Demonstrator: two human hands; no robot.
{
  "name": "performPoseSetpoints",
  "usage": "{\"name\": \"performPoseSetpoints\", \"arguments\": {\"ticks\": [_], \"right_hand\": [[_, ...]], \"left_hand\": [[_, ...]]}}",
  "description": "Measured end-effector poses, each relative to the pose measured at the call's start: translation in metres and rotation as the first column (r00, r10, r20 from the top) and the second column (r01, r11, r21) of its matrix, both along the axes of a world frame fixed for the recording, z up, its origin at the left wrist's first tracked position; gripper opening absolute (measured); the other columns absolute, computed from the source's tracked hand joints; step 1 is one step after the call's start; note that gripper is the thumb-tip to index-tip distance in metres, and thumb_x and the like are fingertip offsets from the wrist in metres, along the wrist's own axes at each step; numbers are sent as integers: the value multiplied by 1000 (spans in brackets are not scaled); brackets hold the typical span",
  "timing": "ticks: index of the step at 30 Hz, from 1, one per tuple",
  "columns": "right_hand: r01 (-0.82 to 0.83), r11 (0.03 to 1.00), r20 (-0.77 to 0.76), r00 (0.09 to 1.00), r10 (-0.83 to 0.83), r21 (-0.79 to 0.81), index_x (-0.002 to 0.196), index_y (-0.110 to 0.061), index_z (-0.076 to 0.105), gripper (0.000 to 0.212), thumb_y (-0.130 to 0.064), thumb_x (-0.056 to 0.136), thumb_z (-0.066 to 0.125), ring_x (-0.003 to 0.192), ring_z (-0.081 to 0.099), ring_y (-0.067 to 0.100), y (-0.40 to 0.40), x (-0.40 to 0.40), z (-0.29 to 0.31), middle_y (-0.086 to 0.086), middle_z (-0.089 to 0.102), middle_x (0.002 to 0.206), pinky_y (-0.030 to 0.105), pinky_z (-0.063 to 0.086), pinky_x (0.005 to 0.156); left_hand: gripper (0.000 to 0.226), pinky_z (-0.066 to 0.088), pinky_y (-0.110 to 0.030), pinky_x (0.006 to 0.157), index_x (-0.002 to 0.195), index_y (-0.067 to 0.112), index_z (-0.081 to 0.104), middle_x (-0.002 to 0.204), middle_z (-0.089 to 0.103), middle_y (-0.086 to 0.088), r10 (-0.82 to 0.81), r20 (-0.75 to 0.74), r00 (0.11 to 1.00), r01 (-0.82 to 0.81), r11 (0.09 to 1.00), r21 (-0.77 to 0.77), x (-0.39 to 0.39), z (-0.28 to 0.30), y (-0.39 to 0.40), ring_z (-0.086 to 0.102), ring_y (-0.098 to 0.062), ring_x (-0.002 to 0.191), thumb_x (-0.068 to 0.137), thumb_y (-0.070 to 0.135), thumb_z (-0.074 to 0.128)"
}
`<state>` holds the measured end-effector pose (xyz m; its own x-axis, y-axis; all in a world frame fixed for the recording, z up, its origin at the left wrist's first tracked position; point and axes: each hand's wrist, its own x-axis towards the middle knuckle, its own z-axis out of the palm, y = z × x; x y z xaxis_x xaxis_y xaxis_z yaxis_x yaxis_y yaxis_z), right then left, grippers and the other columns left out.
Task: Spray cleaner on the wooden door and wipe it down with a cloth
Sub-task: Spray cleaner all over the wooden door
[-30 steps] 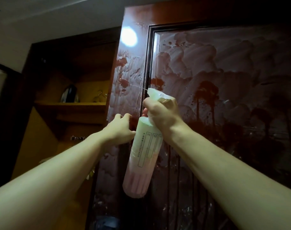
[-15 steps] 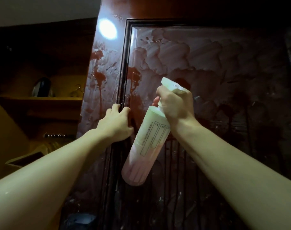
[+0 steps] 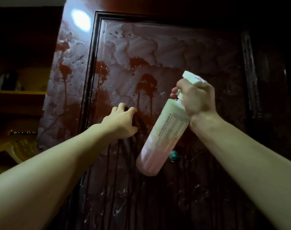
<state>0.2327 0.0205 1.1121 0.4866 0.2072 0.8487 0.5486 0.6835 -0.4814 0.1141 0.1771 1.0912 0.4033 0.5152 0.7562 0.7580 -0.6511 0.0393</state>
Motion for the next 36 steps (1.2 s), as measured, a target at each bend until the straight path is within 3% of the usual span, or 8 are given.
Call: {"name": "performPoseSetpoints", "arguments": {"ticks": [4,11,16,20,25,30,33,36], "right_hand": [[20,1000,-55,998,-21,-21,49,-30,63,15,-26,61,55,62,63,23,-15,35,-9,-2,61,52,55,57,76],[57,990,-104,992,-71,-130,59,-29,69,10,-28,64,60,71,70,23,-40,78,-27,1,69,63,55,58,80],[116,978,-129,982,-139,-173,52,-35,67,13,-29,60,59,66,66,23,-52,102,-37,0,64,55,56,57,81],[147,966,-150,972,-180,-211,54,-41,67,12,-33,60,61,73,70,25,-57,118,-47,0,67,59,53,57,82],[233,908,-19,967,-256,-349,73,-8,67,17,-25,70,63,74,72,24,-54,123,-72,5,71,69,50,59,79],[211,871,183,973,-143,-444,70,-1,60,16,-14,77,59,67,70,20,-40,115,-101,9,70,68,49,57,79],[73,882,129,992,-14,-466,74,5,63,12,-6,80,61,66,67,22,-28,109,-111,10,68,67,46,55,75],[-31,854,105,989,100,-519,72,-3,65,8,-8,76,62,66,64,23,-10,93,-129,7,65,65,43,51,70]], "left_hand": [[66,40,-47,91,141,29,31,146,20,-8,5,-20,1000,-4,1000,21,26,-3,-11,23,-32,132,83,35,60],[67,41,-47,93,142,29,30,148,18,-10,-11,-63,998,17,995,97,67,-12,-26,22,-33,133,83,36,60],[64,38,-46,96,142,26,31,150,16,-12,-18,-98,995,35,984,172,85,-19,-31,22,-34,134,85,37,58],[65,36,-46,99,142,25,30,152,14,-12,-13,-103,995,33,981,192,89,-26,-30,20,-33,136,85,37,58],[70,38,-46,96,140,22,30,148,18,-12,13,-93,996,9,973,230,79,-46,-25,25,-33,131,79,33,63],[83,35,-46,100,144,22,26,151,15,-13,79,-140,987,-37,958,283,60,-74,-10,21,-34,135,75,36,70],[94,30,-45,105,148,23,21,154,12,-14,86,-142,986,-39,952,305,53,-85,-4,16,-34,139,73,44,74],[97,28,-45,108,149,22,17,156,10,-14,108,-126,986,-69,956,284,41,-105,1,14,-33,140,75,50,73]]}}
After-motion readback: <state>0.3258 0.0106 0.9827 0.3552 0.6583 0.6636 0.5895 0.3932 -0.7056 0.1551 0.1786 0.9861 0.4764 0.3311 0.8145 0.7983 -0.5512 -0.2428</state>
